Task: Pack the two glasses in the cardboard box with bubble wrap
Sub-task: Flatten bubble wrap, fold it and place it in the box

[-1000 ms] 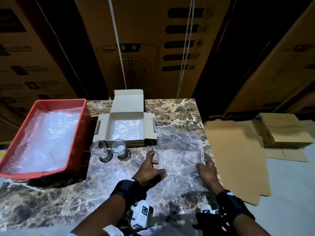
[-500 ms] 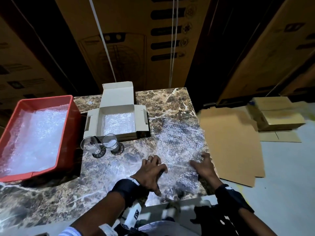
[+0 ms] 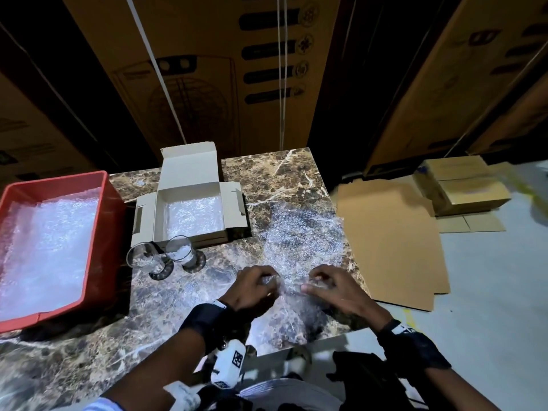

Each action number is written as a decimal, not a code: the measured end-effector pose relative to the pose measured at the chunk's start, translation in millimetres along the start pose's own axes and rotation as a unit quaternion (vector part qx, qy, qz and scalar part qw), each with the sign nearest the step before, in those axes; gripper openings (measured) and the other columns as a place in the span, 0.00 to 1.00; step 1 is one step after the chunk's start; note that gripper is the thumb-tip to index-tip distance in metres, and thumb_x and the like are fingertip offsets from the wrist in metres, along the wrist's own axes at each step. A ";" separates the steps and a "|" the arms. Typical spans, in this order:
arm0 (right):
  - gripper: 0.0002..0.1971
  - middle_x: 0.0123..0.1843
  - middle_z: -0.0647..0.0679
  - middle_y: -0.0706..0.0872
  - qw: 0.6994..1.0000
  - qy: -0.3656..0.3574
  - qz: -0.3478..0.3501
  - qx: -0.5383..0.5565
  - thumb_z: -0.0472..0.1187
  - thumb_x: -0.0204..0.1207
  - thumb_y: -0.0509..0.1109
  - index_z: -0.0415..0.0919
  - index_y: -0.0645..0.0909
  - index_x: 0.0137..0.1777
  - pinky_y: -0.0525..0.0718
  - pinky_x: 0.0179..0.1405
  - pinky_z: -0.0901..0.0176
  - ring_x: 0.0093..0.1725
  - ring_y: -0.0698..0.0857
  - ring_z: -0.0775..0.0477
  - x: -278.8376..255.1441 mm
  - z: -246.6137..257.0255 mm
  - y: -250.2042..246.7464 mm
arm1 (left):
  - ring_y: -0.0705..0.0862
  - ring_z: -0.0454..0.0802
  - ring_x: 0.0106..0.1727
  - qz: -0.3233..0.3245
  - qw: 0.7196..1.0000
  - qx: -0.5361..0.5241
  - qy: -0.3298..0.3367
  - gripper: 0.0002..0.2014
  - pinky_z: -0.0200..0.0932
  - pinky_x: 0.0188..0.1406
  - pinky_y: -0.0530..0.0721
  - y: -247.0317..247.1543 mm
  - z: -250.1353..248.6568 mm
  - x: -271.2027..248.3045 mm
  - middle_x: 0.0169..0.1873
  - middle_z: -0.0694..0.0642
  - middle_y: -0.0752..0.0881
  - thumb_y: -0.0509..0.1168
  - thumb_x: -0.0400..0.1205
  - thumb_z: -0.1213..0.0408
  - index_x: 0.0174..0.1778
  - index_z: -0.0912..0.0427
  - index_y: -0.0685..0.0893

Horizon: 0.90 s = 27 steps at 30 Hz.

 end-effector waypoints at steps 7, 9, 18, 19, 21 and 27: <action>0.62 0.76 0.53 0.67 0.975 -0.067 0.030 -0.211 0.82 0.58 0.74 0.65 0.44 0.87 0.68 0.74 0.44 0.71 0.69 0.50 -9.6 7.5 22.7 | 0.78 0.37 0.21 -0.064 0.986 -0.156 0.002 0.06 0.27 0.25 0.75 -14.9 -21.9 10.8 0.30 0.60 0.80 0.68 0.87 0.73 0.59 0.67 0.83; 0.52 0.77 0.49 0.69 0.976 -0.070 -0.004 -0.208 0.66 0.72 0.74 0.67 0.42 0.87 0.68 0.78 0.40 0.73 0.70 0.48 -11.4 7.9 18.9 | 0.84 0.36 0.27 -0.070 0.984 -0.167 0.005 0.09 0.28 0.29 0.78 -18.6 -20.9 16.1 0.39 0.67 0.85 0.70 0.87 0.67 0.61 0.64 0.84; 0.19 0.51 0.58 0.83 0.989 0.009 -0.110 0.096 0.36 0.90 0.61 0.58 0.73 0.74 0.80 0.40 0.73 0.41 0.84 0.67 -6.2 -7.5 -24.6 | 0.83 0.36 0.64 -0.072 0.968 -0.239 -0.014 0.33 0.33 0.58 0.81 -22.9 -11.4 32.5 0.72 0.46 0.79 0.79 0.75 0.42 0.74 0.47 0.80; 0.13 0.47 0.56 0.85 0.983 0.025 -0.134 0.120 0.39 0.91 0.61 0.56 0.79 0.67 0.79 0.37 0.72 0.40 0.85 0.61 -3.7 -8.4 -31.3 | 0.80 0.41 0.70 -0.072 0.969 -0.235 -0.023 0.40 0.40 0.66 0.80 -22.1 -6.3 33.9 0.75 0.46 0.75 0.82 0.70 0.39 0.77 0.42 0.77; 0.11 0.45 0.53 0.87 0.972 0.054 -0.172 0.152 0.42 0.91 0.61 0.54 0.86 0.58 0.78 0.37 0.67 0.41 0.84 0.51 2.5 -16.7 -41.7 | 0.80 0.50 0.73 -0.068 0.968 -0.235 -0.046 0.52 0.52 0.74 0.80 -19.5 2.5 36.4 0.78 0.47 0.73 0.87 0.61 0.38 0.81 0.37 0.70; 0.13 0.48 0.45 0.86 0.952 0.088 -0.209 0.206 0.47 0.91 0.61 0.43 0.86 0.56 0.85 0.50 0.60 0.47 0.87 0.49 23.6 -39.1 -58.2 | 0.93 0.51 0.48 -0.036 0.950 -0.302 -0.074 0.50 0.47 0.42 0.90 -8.8 11.3 50.0 0.57 0.63 0.89 0.82 0.71 0.78 0.84 0.50 0.63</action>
Point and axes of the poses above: each hand's wrist, its own x-axis towards the middle knuckle, its own y-axis out of the palm, z = x × y, the point moved 8 cm from there along x, towards the middle knuckle
